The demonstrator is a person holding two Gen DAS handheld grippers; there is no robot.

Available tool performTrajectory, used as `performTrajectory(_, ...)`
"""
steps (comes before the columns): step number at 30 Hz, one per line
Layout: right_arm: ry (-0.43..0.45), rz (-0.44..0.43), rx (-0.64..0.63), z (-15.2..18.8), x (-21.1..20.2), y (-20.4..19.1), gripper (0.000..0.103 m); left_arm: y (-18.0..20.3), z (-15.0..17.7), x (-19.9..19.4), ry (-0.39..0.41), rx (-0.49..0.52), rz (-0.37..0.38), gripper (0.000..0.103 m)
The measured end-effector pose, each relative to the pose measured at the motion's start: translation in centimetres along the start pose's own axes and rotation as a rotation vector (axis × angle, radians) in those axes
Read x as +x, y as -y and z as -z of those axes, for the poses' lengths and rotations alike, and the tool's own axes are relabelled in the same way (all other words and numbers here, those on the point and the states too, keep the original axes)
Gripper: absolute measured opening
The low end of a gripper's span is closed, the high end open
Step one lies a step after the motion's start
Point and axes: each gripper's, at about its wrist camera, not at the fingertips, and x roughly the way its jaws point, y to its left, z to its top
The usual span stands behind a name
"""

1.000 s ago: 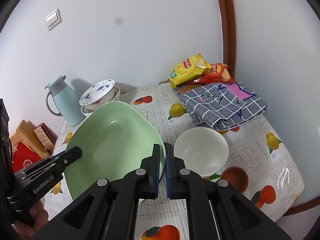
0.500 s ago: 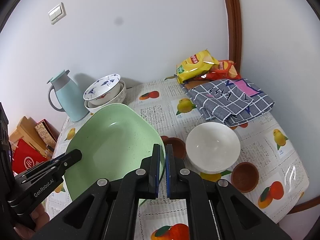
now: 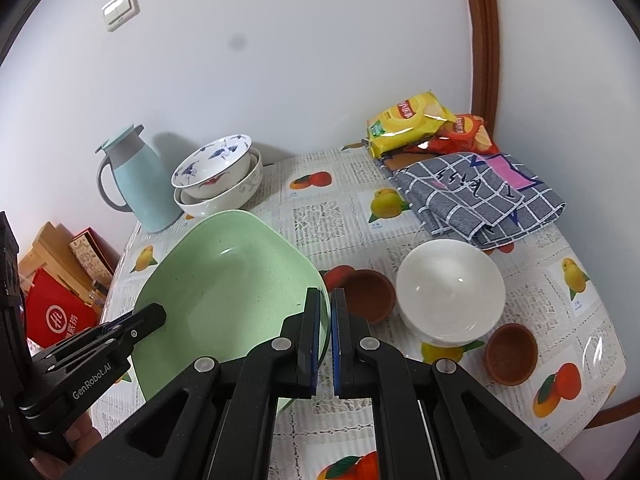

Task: Organize plates and bowls

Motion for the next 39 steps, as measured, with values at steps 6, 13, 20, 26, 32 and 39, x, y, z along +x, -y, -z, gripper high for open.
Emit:
performTrajectory(6, -0.022, -0.013, -0.014, 0.3, 1.3, -1.4, 0.005, -1.9, 0.5, 0.6, -0.018, -0.029, -0.017, 0.008)
performTrajectory(13, -0.071, -0.035, -0.037, 1.3, 3.6, -3.0, 0.005, -4.4, 1.3, 1.7, -0.056, -0.067, -0.046, 0.008)
performTrajectory(20, -0.120, -0.061, -0.062, 2.1, 5.9, -4.4, 0.005, -6.4, 2.0, 2.9, -0.092, -0.095, -0.075, 0.008)
performTrajectory(26, -0.168, -0.078, -0.087, 2.6, 8.3, -5.6, 0.005, -8.2, 2.2, 4.0, -0.118, -0.124, -0.108, 0.008)
performTrajectory(32, -0.201, -0.099, -0.122, 2.5, 10.5, -6.9, 0.005, -9.6, 2.0, 5.0, -0.134, -0.157, -0.141, 0.008)
performTrajectory(39, -0.221, -0.110, -0.148, 1.6, 12.3, -7.6, 0.005, -10.4, 1.1, 6.4, -0.138, -0.184, -0.158, 0.008)
